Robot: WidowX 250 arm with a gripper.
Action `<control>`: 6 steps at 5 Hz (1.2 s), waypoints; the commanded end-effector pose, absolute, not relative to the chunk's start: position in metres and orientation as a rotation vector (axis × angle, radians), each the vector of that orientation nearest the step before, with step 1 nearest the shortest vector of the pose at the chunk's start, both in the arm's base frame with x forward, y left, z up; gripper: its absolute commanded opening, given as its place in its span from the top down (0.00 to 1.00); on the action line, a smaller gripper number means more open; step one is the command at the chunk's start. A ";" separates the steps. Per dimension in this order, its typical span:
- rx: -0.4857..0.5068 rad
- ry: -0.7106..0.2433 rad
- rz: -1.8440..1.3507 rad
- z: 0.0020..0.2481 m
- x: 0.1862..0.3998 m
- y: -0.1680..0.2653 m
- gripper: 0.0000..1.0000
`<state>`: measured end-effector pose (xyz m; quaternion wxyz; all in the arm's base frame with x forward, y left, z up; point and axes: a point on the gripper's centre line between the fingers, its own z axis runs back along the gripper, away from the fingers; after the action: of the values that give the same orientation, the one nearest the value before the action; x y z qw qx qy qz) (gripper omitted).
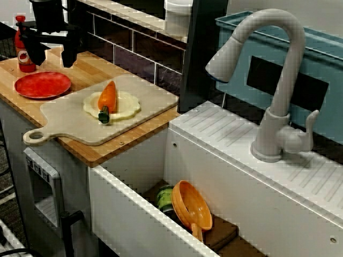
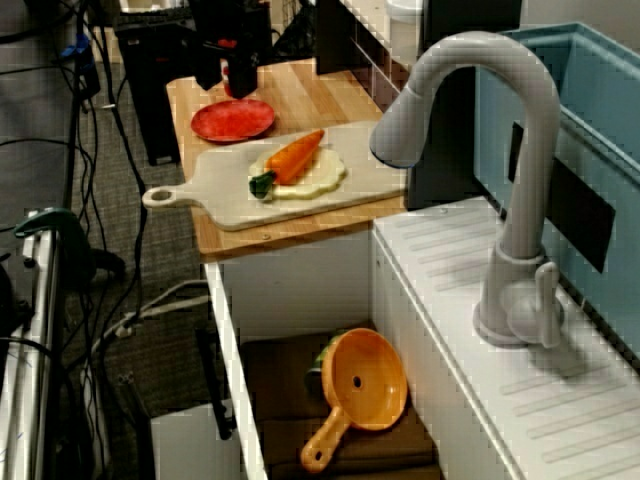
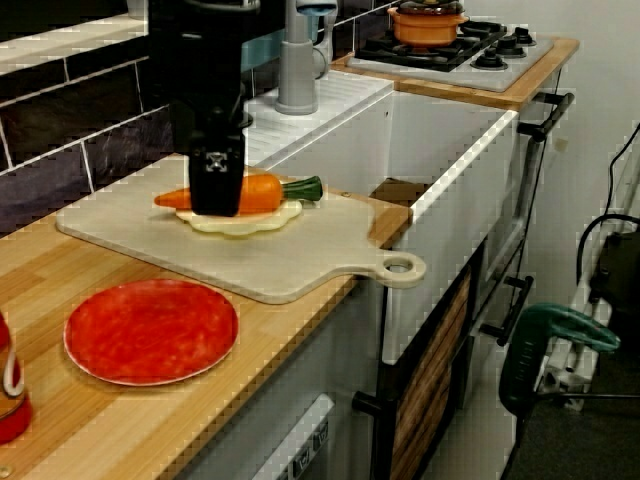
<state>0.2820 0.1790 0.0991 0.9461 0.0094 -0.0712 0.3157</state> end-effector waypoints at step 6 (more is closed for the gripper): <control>0.082 -0.388 0.754 0.145 0.273 0.254 0.00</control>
<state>0.2739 0.2456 0.1244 0.9166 0.0270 -0.1610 0.3650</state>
